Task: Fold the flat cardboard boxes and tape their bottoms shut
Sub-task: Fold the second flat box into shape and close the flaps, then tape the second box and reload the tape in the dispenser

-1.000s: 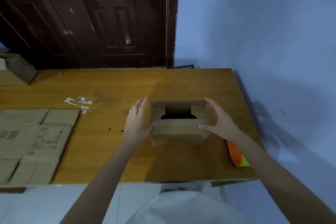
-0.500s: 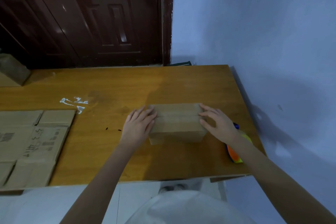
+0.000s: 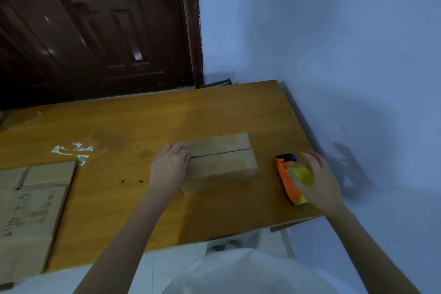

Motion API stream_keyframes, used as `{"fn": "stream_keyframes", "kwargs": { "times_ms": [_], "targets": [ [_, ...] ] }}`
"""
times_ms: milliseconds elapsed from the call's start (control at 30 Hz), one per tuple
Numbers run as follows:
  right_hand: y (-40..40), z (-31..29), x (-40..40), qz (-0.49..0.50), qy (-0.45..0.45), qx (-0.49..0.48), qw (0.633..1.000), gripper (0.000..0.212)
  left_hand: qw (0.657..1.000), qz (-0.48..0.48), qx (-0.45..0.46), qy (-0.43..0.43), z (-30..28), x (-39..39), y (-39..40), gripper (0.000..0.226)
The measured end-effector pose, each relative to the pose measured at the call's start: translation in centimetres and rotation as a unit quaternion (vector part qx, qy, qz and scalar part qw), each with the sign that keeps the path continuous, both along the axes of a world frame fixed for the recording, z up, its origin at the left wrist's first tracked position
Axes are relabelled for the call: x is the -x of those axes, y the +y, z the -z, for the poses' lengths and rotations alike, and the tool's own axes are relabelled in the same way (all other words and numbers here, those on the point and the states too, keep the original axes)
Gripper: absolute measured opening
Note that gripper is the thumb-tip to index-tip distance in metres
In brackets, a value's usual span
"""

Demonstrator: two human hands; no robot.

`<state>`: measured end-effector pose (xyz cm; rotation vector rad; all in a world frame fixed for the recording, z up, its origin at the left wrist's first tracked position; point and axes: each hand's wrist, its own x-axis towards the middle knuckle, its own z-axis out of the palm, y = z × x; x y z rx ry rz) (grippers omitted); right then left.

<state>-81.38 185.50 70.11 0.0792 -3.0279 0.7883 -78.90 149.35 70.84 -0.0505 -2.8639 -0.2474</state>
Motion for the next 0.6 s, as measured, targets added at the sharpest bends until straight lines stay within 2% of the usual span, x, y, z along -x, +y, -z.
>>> {"fn": "stream_keyframes", "kwargs": {
  "times_ms": [100, 167, 233, 367, 600],
  "targets": [
    [1.8, 2.3, -2.3, 0.042, -0.074, 0.017, 0.996, 0.087, 0.998, 0.005, -0.053, -0.041, 0.4, 0.0, 0.3, 0.006],
    [2.2, 3.7, -3.6, 0.074, -0.104, 0.048, 0.991, 0.097, 0.997, 0.010, -0.053, -0.063, 0.1, -0.1, 0.7, 0.002],
    [2.2, 5.1, -4.2, 0.109, -0.124, 0.082, 0.983, 0.104, 0.996, 0.009, -0.037, -0.085, -0.3, 0.0, 1.3, 0.010],
    [1.8, 7.1, -4.5, 0.139, -0.100, 0.153, 0.973, 0.100, 0.995, 0.005, -0.009, -0.104, -0.7, 0.0, 2.5, 0.016],
    [0.8, 7.7, -4.4, 0.163, -0.055, 0.240, 0.955, 0.086, 0.995, 0.008, -0.055, -0.088, -0.7, -0.3, 2.7, 0.013]
  ]
}}
